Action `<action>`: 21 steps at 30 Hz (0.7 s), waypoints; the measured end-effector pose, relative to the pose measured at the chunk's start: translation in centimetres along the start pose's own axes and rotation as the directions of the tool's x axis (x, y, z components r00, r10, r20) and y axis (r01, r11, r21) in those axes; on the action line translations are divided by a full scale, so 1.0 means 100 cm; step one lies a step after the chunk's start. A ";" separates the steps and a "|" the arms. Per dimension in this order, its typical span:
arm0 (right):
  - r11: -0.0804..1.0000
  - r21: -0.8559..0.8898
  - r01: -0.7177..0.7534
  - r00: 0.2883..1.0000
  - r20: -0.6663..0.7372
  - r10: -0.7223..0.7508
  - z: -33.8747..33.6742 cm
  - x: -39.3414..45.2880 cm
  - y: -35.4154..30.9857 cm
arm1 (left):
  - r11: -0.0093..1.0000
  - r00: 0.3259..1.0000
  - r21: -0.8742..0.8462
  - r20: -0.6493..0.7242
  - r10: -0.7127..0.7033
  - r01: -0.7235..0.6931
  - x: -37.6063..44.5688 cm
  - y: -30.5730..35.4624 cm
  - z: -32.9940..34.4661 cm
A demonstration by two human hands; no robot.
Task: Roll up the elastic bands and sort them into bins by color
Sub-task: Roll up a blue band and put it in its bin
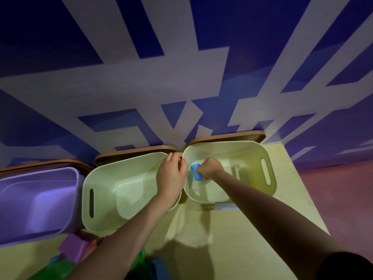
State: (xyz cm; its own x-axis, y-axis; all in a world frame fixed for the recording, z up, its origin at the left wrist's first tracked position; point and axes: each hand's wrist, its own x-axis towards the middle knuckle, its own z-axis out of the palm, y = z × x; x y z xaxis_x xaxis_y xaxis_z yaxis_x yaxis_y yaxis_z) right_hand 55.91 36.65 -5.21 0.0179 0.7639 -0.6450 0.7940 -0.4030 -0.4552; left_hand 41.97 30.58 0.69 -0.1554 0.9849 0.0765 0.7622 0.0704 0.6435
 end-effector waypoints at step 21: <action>0.992 -0.079 0.100 0.994 -0.032 -0.103 0.003 0.001 0.001 | 1.000 1.000 -0.013 -0.005 0.004 -0.004 0.000 0.001 0.000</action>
State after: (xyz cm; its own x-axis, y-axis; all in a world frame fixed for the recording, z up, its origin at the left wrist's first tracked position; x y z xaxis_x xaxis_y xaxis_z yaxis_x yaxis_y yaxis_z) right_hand 55.76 36.50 -5.49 -0.0438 0.8172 -0.5747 0.8375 -0.2836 -0.4671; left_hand 42.00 30.56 0.76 -0.1556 0.9843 0.0833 0.7549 0.0641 0.6527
